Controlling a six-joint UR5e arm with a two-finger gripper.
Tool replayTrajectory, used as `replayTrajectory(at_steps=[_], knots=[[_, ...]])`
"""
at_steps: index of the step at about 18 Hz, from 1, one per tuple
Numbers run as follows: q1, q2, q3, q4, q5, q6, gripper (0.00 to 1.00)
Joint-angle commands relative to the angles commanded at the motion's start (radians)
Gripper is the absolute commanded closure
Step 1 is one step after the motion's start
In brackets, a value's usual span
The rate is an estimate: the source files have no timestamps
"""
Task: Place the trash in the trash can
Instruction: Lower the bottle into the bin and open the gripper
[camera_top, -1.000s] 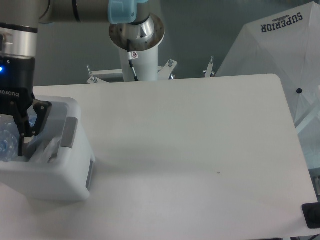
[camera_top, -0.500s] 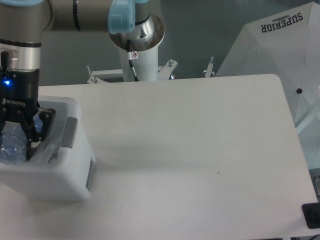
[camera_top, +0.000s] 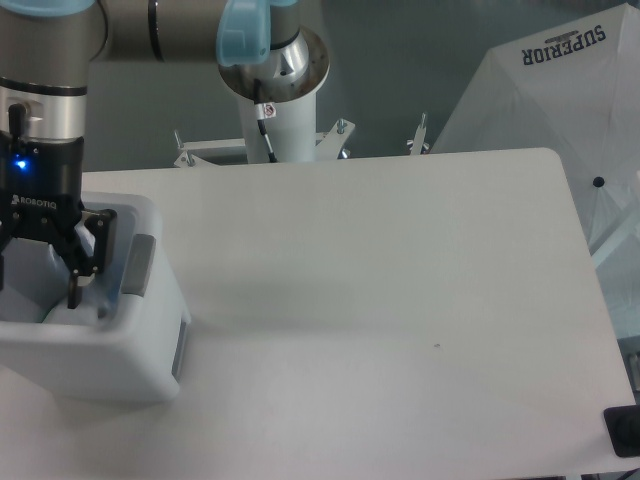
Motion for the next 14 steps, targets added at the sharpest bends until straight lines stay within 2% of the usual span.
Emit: replayTrajectory(at_steps=[2, 4, 8, 14], knots=[[0.005, 0.000, 0.000, 0.000, 0.026, 0.000, 0.00], [0.069, 0.012, -0.002, 0.002, 0.032, 0.015, 0.00], [0.156, 0.006, 0.057, -0.002, 0.037, 0.046, 0.00], [0.276, 0.006, 0.046, -0.009, 0.038, 0.230, 0.00]])
